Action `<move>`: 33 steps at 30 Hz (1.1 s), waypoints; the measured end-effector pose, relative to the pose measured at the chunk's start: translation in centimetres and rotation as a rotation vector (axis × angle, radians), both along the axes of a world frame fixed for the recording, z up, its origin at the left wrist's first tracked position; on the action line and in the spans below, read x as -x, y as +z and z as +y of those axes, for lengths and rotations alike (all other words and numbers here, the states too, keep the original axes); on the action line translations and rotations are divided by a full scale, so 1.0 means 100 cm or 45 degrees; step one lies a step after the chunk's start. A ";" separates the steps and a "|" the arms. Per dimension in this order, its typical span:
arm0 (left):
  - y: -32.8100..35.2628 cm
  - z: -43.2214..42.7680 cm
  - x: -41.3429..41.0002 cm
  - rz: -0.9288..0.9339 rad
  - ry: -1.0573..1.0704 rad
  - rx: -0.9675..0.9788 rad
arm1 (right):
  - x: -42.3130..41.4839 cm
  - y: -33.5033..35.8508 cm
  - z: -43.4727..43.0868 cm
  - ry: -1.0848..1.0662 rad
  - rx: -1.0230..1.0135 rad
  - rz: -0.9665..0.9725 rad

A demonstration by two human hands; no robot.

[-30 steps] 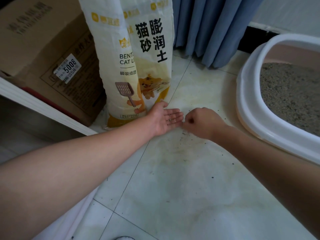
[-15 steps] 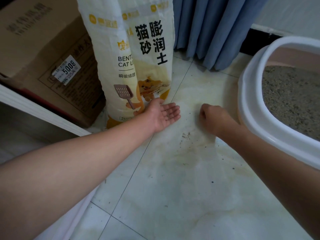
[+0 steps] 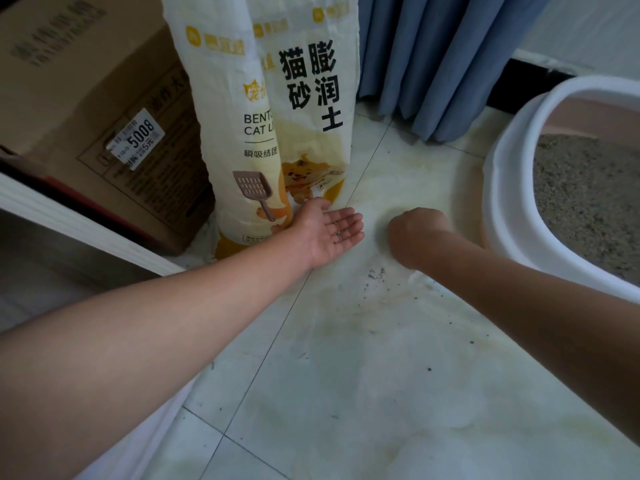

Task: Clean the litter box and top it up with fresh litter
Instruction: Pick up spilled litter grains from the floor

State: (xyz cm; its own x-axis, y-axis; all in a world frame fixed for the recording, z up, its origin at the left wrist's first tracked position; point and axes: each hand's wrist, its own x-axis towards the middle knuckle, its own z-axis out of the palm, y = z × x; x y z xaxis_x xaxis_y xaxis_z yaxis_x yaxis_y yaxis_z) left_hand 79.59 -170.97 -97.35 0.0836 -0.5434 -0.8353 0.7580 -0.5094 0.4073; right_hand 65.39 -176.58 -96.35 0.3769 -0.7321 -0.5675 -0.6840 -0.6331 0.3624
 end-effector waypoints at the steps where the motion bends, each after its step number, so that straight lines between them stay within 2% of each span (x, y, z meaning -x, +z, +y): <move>1: 0.000 0.001 -0.001 -0.003 -0.002 0.002 | -0.003 0.001 0.000 0.006 0.003 0.011; 10: 0.000 0.000 -0.001 -0.033 -0.018 0.005 | -0.039 -0.007 -0.010 -0.235 -0.104 0.000; 19: 0.004 0.002 -0.006 -0.001 -0.010 0.041 | -0.043 0.003 -0.020 -0.208 -0.074 -0.047; 24: 0.006 0.004 -0.008 0.013 -0.014 0.047 | -0.030 0.004 -0.029 -0.333 -0.123 -0.155; 27: 0.006 0.005 -0.009 0.020 -0.025 0.043 | -0.010 -0.005 -0.032 -0.463 -0.165 -0.409; 30: 0.003 0.005 -0.009 0.011 -0.039 0.039 | 0.015 -0.005 -0.031 -0.572 -0.245 -0.904; 32: 0.000 0.005 -0.008 -0.008 -0.066 0.028 | 0.024 0.001 -0.022 -0.514 -0.278 -1.177; 33: -0.001 0.005 -0.006 -0.013 -0.085 0.025 | 0.023 0.007 -0.015 -0.434 -0.328 -1.233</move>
State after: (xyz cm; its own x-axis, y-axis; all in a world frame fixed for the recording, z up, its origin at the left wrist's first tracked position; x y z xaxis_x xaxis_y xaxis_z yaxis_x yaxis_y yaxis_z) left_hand 80.22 -170.44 -97.42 0.0548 -0.5641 -0.8239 0.7184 -0.5508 0.4249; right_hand 63.13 -178.12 -95.69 0.5492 -0.7845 -0.2880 -0.7651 -0.3333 -0.5509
